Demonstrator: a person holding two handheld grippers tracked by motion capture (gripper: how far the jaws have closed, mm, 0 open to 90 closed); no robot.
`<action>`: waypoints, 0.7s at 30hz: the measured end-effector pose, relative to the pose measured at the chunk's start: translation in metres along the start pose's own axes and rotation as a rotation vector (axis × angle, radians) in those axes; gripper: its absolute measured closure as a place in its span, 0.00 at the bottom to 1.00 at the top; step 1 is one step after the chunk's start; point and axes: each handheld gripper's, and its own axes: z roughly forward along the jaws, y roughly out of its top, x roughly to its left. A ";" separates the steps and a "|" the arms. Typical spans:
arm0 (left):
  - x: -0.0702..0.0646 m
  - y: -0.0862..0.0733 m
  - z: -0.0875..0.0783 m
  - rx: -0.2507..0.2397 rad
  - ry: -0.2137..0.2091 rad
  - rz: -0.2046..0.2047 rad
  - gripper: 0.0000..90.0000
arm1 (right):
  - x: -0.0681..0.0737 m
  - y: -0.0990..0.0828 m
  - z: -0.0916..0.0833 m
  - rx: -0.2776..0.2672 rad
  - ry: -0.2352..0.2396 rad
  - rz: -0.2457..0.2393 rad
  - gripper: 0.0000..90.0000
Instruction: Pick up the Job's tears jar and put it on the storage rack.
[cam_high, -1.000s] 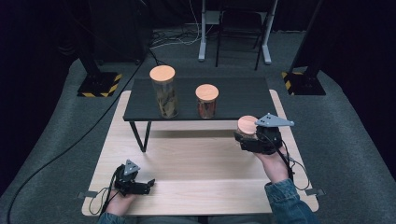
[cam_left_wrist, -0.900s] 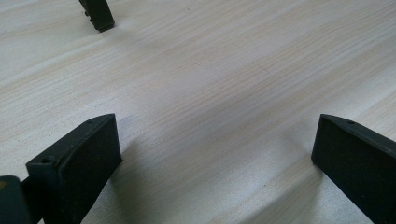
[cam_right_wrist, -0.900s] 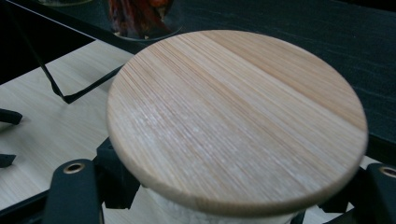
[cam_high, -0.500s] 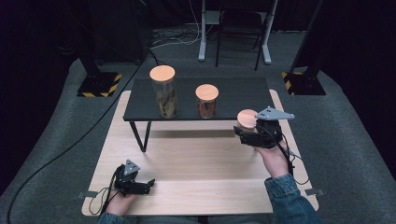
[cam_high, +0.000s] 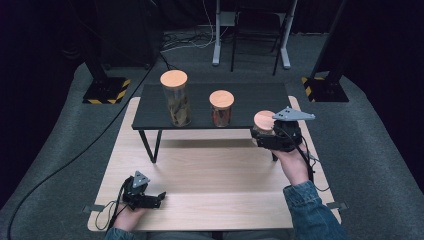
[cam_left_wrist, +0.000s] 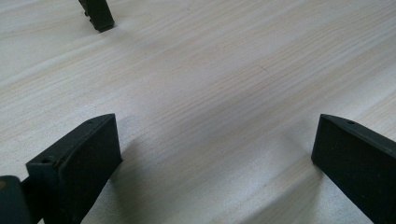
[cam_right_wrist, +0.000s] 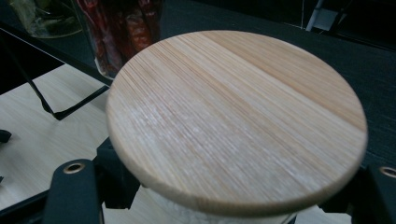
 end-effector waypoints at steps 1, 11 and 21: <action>0.000 0.000 0.000 0.000 0.000 0.000 0.01 | 0.000 0.001 0.000 -0.001 0.000 0.000 0.28; 0.000 0.000 0.000 0.000 -0.001 0.001 0.01 | 0.000 0.012 -0.003 -0.009 0.006 -0.009 0.28; 0.000 0.000 0.000 0.000 -0.001 0.001 0.01 | -0.002 0.022 -0.005 -0.028 -0.003 -0.010 0.28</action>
